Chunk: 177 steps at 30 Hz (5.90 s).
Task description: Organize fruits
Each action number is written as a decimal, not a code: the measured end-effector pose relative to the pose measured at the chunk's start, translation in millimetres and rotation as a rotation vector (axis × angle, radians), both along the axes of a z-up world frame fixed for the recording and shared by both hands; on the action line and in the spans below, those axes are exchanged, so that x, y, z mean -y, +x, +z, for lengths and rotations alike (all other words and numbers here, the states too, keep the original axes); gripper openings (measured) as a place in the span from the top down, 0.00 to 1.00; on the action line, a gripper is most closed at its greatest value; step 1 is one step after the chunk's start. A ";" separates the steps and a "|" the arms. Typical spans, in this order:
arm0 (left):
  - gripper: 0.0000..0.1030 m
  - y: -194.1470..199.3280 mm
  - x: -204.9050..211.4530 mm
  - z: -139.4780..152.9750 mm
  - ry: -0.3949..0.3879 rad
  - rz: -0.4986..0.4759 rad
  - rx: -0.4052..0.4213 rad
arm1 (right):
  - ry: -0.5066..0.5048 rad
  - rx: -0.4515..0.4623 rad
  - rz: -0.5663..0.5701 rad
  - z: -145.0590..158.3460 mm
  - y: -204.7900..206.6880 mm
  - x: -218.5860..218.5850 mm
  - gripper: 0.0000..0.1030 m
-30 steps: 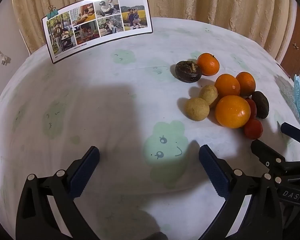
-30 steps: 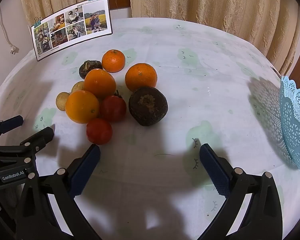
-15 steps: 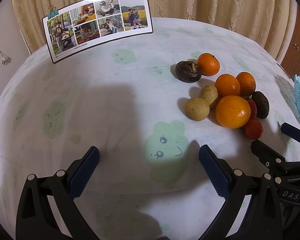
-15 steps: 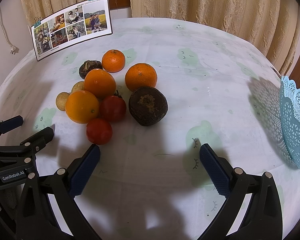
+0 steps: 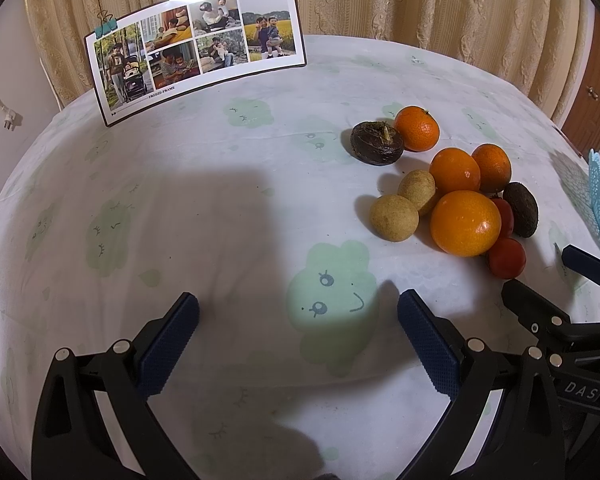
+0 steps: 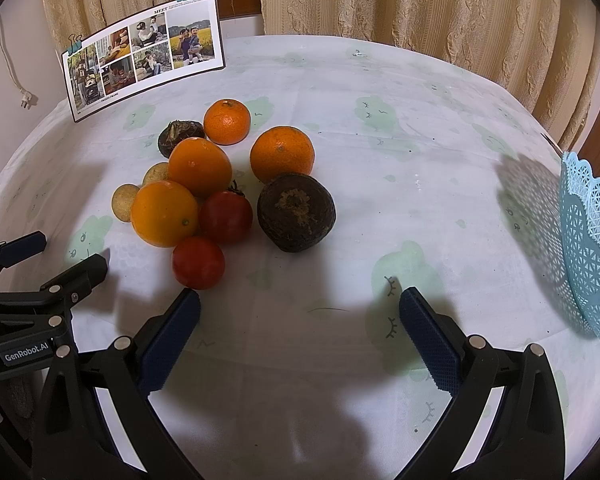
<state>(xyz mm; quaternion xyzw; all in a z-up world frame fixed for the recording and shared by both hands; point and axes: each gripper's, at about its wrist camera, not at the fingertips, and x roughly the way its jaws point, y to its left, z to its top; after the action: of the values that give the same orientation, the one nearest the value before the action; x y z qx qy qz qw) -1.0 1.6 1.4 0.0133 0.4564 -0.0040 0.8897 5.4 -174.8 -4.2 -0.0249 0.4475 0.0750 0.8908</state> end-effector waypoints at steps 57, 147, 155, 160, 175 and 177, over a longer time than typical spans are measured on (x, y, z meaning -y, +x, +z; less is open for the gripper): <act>0.05 -3.9 -9.2 1.2 -0.043 -0.073 0.000 | 0.040 -0.007 0.024 2.4 -8.6 1.7 0.02; 0.72 4.0 48.6 64.2 -0.120 -0.304 0.161 | 0.284 0.327 -0.513 59.3 -81.9 228.1 0.72; 0.72 0.0 74.3 74.5 -0.107 -0.336 0.173 | 0.302 0.382 -0.618 53.2 -96.4 261.8 0.37; 0.72 -0.4 97.2 82.4 -0.103 -0.375 0.179 | 0.263 0.450 -0.742 49.9 -112.8 278.0 0.28; 0.72 3.0 228.9 100.0 -0.132 -0.618 0.188 | 0.295 0.570 -0.972 33.5 -150.0 305.0 0.19; 0.72 1.9 249.3 98.5 -0.131 -0.655 0.184 | 0.307 0.578 -0.991 32.0 -154.4 307.8 0.19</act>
<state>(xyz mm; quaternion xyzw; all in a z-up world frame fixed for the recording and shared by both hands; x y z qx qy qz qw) 0.9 -247.7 100.0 0.1021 0.3448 -0.3173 0.8775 -149.0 -482.6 27.8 0.2969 0.1288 -0.2958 0.8988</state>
